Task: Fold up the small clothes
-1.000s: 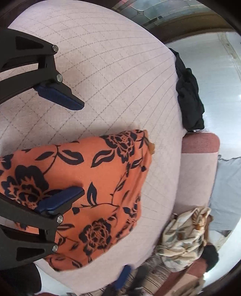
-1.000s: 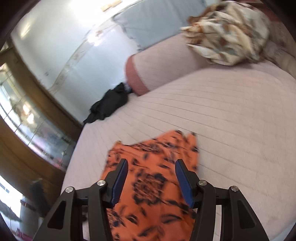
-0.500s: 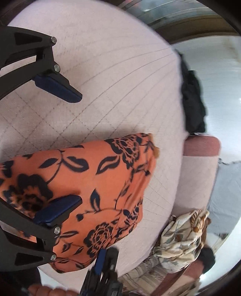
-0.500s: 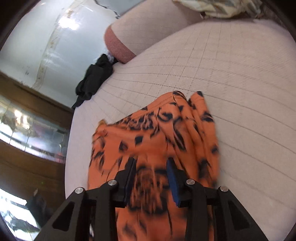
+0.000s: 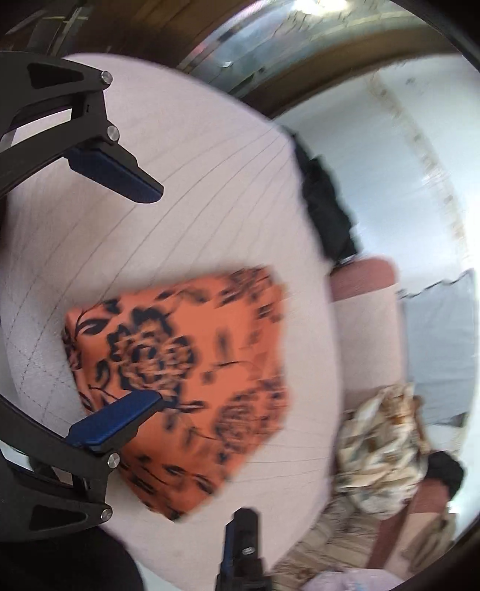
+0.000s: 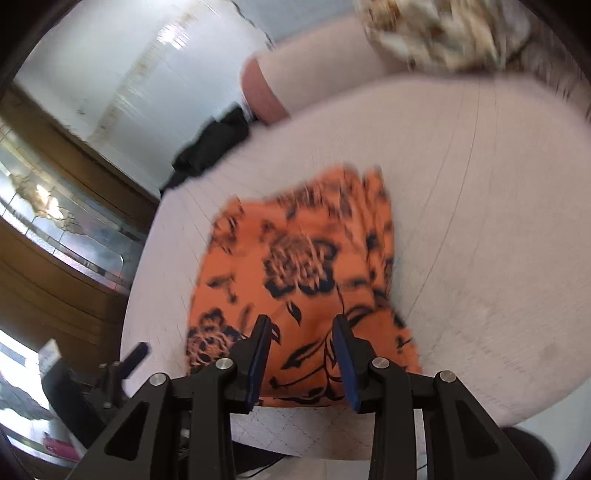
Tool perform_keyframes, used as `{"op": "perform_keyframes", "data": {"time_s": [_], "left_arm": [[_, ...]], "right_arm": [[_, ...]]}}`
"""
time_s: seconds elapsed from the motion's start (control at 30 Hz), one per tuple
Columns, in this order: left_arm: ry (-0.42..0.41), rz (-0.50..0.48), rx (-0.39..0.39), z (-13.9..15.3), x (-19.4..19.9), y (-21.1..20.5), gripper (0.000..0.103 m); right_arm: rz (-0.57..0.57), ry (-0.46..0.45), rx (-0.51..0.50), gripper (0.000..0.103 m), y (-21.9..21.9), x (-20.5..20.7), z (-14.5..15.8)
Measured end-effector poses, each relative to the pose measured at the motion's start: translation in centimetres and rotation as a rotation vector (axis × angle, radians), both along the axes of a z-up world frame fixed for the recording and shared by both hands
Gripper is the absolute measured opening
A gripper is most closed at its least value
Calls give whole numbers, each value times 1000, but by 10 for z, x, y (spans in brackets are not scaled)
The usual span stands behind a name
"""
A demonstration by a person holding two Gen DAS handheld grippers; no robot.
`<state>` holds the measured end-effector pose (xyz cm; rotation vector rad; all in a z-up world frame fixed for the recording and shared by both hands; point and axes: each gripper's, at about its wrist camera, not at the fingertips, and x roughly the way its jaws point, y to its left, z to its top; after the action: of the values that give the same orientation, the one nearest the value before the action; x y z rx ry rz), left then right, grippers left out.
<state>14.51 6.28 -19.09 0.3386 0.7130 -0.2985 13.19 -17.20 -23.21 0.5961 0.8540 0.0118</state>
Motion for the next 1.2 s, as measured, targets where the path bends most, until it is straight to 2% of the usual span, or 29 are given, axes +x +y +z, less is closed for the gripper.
{"op": "perform_keyframes", "data": {"time_s": [0.1, 0.13, 0.17, 0.23, 0.4, 0.57, 0.7, 1.0, 1.2], "left_arm": [[-98, 27, -25, 43, -14, 1, 101], [-124, 34, -30, 52, -17, 2, 101], [-150, 41, -34, 63, -19, 2, 101], [-186, 57, -37, 80, -25, 1, 101], [-288, 110, -23, 116, -46, 2, 103], [-306, 106, -82, 140, -62, 9, 103], [-331, 109, -90, 156, -74, 13, 103], [-370, 123, -124, 177, -91, 23, 103], [-379, 126, -149, 189, -100, 29, 103]], "right_arm": [[-17, -81, -98, 43, 5, -24, 37], [-23, -105, -134, 58, 10, -32, 48], [-34, -126, -163, 67, 12, -41, 55], [-41, -180, -231, 67, 16, -58, 74], [-35, -232, -309, 67, 26, -85, 100], [-65, -279, -390, 67, 35, -105, 120], [-80, -302, -452, 67, 41, -115, 133], [-55, -335, -509, 67, 59, -137, 146], [-76, -399, -542, 68, 70, -159, 169]]}}
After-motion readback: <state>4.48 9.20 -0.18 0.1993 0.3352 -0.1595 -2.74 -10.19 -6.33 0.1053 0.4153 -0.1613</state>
